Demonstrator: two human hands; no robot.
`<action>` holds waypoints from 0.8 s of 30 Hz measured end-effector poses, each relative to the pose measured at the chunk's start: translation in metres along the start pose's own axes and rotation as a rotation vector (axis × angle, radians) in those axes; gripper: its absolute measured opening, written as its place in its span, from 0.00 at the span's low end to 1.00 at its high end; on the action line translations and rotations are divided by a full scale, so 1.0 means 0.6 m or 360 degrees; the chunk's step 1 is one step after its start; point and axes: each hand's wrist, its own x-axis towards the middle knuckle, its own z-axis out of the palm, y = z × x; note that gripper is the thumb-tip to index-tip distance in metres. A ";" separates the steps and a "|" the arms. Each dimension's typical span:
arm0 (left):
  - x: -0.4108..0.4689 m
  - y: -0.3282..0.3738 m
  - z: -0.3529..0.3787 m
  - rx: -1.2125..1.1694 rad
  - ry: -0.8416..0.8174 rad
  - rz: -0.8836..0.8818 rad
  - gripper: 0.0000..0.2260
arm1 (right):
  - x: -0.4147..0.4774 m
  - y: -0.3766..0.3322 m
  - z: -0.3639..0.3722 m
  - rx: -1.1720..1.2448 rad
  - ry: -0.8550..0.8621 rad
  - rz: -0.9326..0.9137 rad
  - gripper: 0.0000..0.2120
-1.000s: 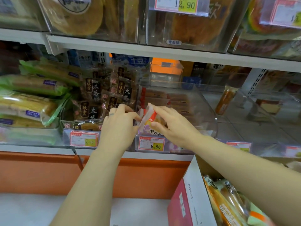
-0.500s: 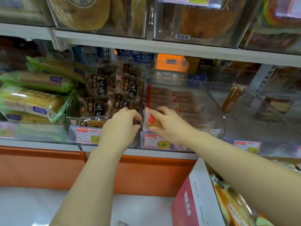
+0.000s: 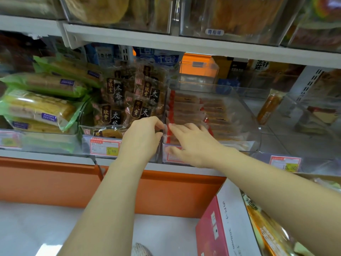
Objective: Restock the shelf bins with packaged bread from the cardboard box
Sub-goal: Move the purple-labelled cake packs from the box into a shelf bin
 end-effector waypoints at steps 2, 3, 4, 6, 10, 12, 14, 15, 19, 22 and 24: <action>0.001 0.000 0.000 -0.0014 0.0014 0.0006 0.07 | -0.006 0.003 0.009 -0.0087 -0.0018 0.0048 0.33; 0.001 0.000 -0.001 -0.0022 0.0021 0.0008 0.07 | -0.005 0.004 0.012 -0.0107 -0.0083 0.0067 0.34; 0.001 0.000 -0.001 -0.0024 0.0024 0.0008 0.08 | 0.000 0.004 0.012 -0.0120 -0.0147 0.0078 0.35; 0.000 0.001 -0.001 -0.0018 0.0012 -0.0003 0.09 | 0.014 0.006 -0.001 -0.0127 -0.0247 0.0082 0.35; -0.005 0.003 -0.003 -0.0042 -0.0010 -0.0009 0.08 | 0.013 0.010 -0.036 0.0050 -0.0254 0.0077 0.28; -0.005 0.003 -0.005 -0.0053 -0.0015 0.0009 0.08 | -0.004 0.020 -0.036 -0.0040 -0.0079 0.0064 0.21; -0.005 0.003 -0.004 -0.0035 -0.0036 0.0024 0.08 | -0.021 0.040 -0.028 -0.0142 0.0021 0.0107 0.17; -0.005 0.003 -0.003 -0.0018 -0.0043 0.0030 0.08 | -0.026 0.050 -0.026 -0.0136 0.0037 0.0148 0.16; -0.002 0.002 0.001 0.0000 -0.0045 0.0022 0.07 | -0.016 0.068 -0.021 -0.0134 0.0164 0.0218 0.12; -0.002 0.004 0.003 0.0027 -0.0037 0.0028 0.08 | -0.004 0.066 -0.025 -0.0093 0.0133 0.0236 0.12; -0.004 0.006 0.005 0.0075 -0.0023 0.0032 0.08 | -0.009 0.067 -0.027 -0.0102 0.0108 0.0220 0.13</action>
